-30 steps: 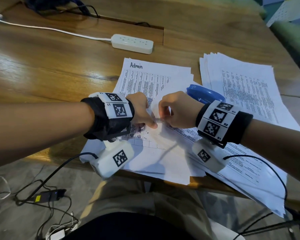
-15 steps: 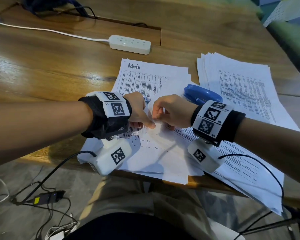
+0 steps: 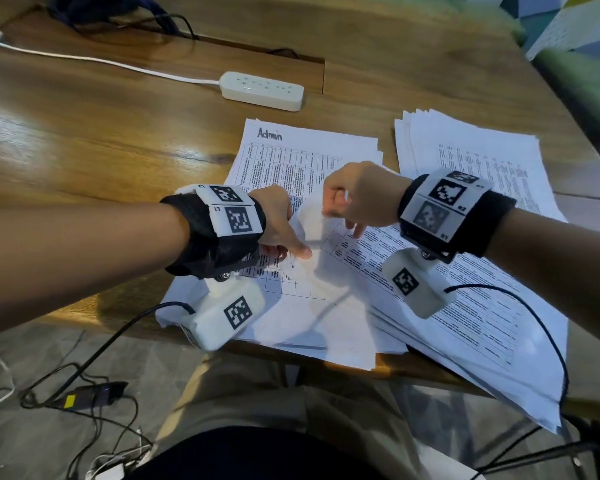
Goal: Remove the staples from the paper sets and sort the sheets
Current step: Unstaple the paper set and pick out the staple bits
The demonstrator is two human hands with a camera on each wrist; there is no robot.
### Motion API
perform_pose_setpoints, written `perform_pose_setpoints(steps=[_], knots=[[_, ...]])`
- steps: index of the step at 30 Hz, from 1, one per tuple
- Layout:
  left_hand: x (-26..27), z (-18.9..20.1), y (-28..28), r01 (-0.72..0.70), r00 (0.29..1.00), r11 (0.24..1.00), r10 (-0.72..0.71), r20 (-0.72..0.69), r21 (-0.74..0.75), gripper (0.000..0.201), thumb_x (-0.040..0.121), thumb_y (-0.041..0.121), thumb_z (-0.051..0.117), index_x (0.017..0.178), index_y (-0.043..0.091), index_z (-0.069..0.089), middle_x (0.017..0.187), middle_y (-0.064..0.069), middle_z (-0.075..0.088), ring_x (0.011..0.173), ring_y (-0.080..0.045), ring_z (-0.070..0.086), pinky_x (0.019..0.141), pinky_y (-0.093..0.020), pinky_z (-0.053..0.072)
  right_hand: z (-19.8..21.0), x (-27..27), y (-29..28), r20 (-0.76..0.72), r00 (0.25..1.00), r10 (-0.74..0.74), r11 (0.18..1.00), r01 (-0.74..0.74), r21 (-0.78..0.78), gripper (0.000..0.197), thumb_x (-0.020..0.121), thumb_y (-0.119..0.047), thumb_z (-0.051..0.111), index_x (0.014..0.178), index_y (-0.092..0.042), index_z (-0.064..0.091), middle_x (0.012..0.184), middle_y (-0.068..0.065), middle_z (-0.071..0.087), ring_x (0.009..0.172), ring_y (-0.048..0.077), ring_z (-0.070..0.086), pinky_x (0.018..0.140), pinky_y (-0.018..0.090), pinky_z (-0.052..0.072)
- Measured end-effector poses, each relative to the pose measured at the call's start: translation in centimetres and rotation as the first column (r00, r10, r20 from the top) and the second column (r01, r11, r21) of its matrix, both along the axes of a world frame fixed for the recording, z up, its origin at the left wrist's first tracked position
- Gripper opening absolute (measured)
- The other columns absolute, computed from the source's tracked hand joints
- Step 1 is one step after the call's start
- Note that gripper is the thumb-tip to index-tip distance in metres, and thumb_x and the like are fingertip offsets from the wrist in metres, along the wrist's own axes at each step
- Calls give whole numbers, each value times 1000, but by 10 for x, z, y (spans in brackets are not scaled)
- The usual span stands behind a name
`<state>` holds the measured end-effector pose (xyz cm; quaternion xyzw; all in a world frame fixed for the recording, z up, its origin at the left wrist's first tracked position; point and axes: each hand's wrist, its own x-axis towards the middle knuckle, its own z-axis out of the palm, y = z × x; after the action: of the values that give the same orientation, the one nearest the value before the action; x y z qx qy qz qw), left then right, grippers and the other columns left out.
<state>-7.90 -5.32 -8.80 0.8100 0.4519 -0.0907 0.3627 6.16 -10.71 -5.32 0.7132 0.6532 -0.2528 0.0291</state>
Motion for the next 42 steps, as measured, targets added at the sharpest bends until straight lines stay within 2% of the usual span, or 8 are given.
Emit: perform_pose_setpoints(steps=[3,6,15,23,27,34,38,42], knots=[[0,0,1,-3,1000,1000,3,7,-12,39,68,34,80,85,-1,72,75,-11,73,61,-19,64,74,-33,58,0,11,-1,-53,996,-69,988,75,136,15,88,-6,55,85,7,64,71,4,63,59,15,66,65,41,57],[-1,-1,1,-8,1000,1000,8,20,-21,38,67,33,81,85,0,73,74,-10,73,60,-19,64,73,-33,58,-7,8,0,8,999,-36,978,34,205,14,86,-5,56,76,-3,67,73,-1,65,50,7,60,60,29,53],[-3,-1,2,-9,999,999,10,41,-32,38,67,32,81,82,-2,72,72,-11,73,61,-20,65,74,-35,59,-15,-3,0,93,995,32,984,-48,172,16,85,-15,58,91,-7,70,93,6,70,92,26,64,73,22,44],[-3,-2,1,-8,999,1000,9,49,-24,36,68,32,80,81,-1,73,70,-11,72,56,-17,61,67,-29,55,-20,2,1,-5,999,38,993,-37,109,15,86,-4,52,88,-10,67,73,-13,50,54,-1,54,50,3,38],[-3,-3,1,-2,999,1000,3,52,-20,36,68,31,80,83,-1,73,71,-11,72,57,-18,62,70,-31,56,-31,3,-4,-22,995,96,989,-92,119,18,87,0,46,87,-12,59,89,-4,47,84,11,44,70,15,32],[-4,-4,1,-11,998,1000,12,65,-24,34,68,29,80,83,0,72,70,-9,72,55,-16,61,66,-29,55,-31,4,-12,20,993,118,986,-119,120,16,91,-2,42,91,-11,55,94,2,43,86,15,43,70,15,27],[-4,-3,0,-24,997,999,26,70,-26,33,68,27,81,81,-2,72,60,-6,67,48,-14,58,59,-27,52,-31,3,-21,109,989,102,990,-112,89,9,93,-6,40,89,-14,44,94,3,42,85,21,47,79,28,39],[-3,-2,-2,-25,997,1000,26,76,-14,30,67,27,81,77,0,72,56,-4,65,49,-15,57,60,-27,51,-23,7,-26,59,997,52,990,-59,131,18,91,-1,40,84,-16,43,78,-3,42,83,18,42,75,23,34]])
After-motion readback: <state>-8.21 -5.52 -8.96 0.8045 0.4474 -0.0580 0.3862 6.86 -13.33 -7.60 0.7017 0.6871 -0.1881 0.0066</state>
